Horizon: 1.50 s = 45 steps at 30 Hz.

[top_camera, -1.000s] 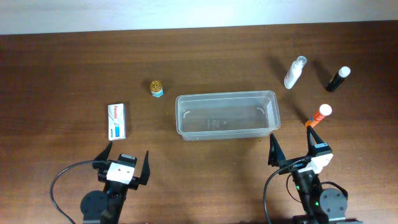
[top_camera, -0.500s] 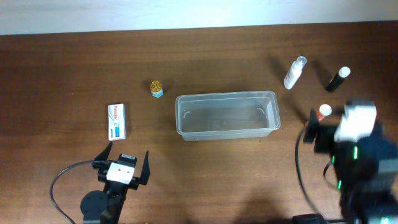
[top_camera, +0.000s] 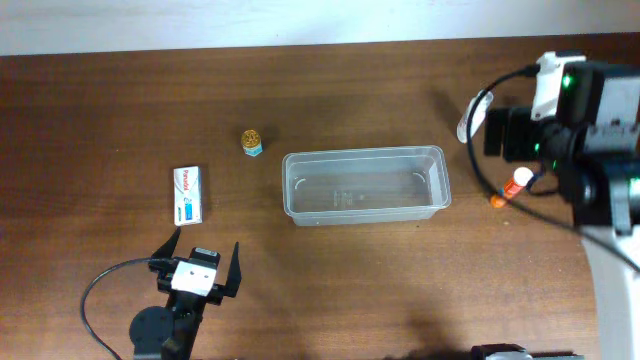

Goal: Pack container
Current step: 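Move the right gripper up over the white spray bottle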

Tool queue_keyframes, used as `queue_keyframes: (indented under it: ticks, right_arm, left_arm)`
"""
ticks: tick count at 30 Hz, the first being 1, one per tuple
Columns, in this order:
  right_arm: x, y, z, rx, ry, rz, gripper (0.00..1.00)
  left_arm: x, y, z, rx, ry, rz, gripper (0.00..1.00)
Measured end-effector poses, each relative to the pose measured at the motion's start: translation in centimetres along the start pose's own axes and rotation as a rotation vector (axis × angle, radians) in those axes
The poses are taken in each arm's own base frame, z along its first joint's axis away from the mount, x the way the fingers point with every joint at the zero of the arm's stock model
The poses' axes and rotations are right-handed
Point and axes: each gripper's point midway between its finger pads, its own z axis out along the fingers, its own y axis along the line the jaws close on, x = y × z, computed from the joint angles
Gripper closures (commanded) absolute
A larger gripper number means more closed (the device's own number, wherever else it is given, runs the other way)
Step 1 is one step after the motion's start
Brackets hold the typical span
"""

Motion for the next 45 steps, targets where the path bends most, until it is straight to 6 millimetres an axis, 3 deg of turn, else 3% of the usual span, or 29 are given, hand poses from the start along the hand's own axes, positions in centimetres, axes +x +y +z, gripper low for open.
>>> queue_keyframes:
  ticks: [5,11,14,23,27,35,45]
  right_arm:
    - [-1.4,-0.8,3.9,-0.053,0.007,0.07,0.02]
    - [-6.1,0.1,6.0,-0.122,-0.152,0.074,0.02]
    - [-6.8,0.4,7.8,-0.137,-0.156,0.072,0.02]
    - [-1.9,1.8,19.4,-0.159,0.079,0.073,0.02]
    - [-0.4,2.2,22.4,-0.158,0.125,0.085,0.01]
    - [0.3,1.9,24.1,-0.125,0.146,0.157,0.03]
    - [2.7,0.7,25.7,-0.038,0.227,0.228,0.05]
  left_arm:
    - [0.0,0.0,0.0,0.0,0.0,0.0,0.01]
    - [0.0,0.0,0.0,0.0,0.0,0.0,0.01]
    - [0.0,0.0,0.0,0.0,0.0,0.0,0.01]
    - [0.0,0.0,0.0,0.0,0.0,0.0,0.01]
    - [0.0,0.0,0.0,0.0,0.0,0.0,0.0]
    - [0.0,0.0,0.0,0.0,0.0,0.0,0.0]
    - [0.0,0.0,0.0,0.0,0.0,0.0,0.01]
